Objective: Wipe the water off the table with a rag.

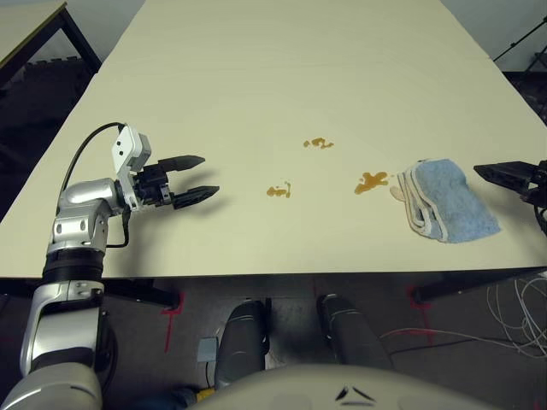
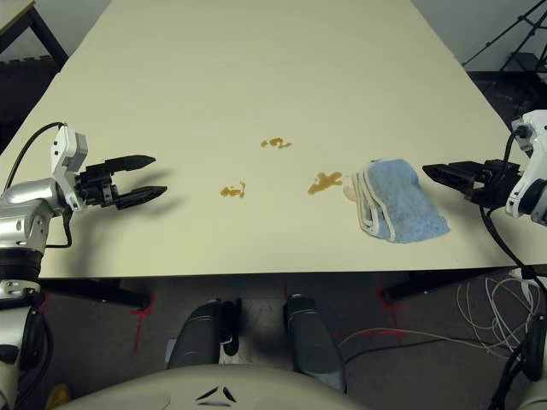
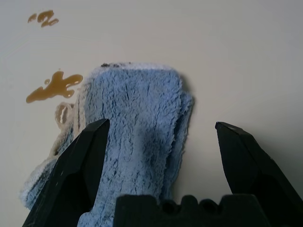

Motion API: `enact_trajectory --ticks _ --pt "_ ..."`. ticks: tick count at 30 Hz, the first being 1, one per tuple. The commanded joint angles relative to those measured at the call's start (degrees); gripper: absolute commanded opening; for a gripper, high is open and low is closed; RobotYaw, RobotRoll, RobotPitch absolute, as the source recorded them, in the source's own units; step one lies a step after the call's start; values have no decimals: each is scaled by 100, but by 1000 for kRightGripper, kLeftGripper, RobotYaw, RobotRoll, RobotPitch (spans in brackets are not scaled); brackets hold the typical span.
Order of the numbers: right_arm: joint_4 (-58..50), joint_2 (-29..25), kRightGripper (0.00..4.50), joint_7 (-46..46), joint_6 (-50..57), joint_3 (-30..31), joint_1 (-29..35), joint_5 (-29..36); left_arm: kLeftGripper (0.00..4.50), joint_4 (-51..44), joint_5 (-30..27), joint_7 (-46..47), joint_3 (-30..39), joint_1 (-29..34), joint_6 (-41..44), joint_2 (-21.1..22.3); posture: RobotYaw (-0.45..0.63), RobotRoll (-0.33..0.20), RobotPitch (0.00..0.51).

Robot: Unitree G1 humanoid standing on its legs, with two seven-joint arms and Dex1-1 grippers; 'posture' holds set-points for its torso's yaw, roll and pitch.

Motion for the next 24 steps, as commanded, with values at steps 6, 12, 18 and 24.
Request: enact_trajectory --ticks 6,12,18,24 --pt "-260 388 4468 -94 -278 439 184 -308 4500 52 120 8 -78 9 -132 59 -177 0 150" --pt "-474 586 4468 -141 -338 507 343 -384 4500 40 109 5 -57 12 -92 80 -177 0 150" --pt "-1030 683 4468 -117 -305 670 636 -418 4500 74 126 27 -59 -29 -119 77 -173 0 155" --pt "-1331 720 2791 -187 -496 850 875 -585 4500 148 161 53 -84 -80 -193 31 -183 0 154"
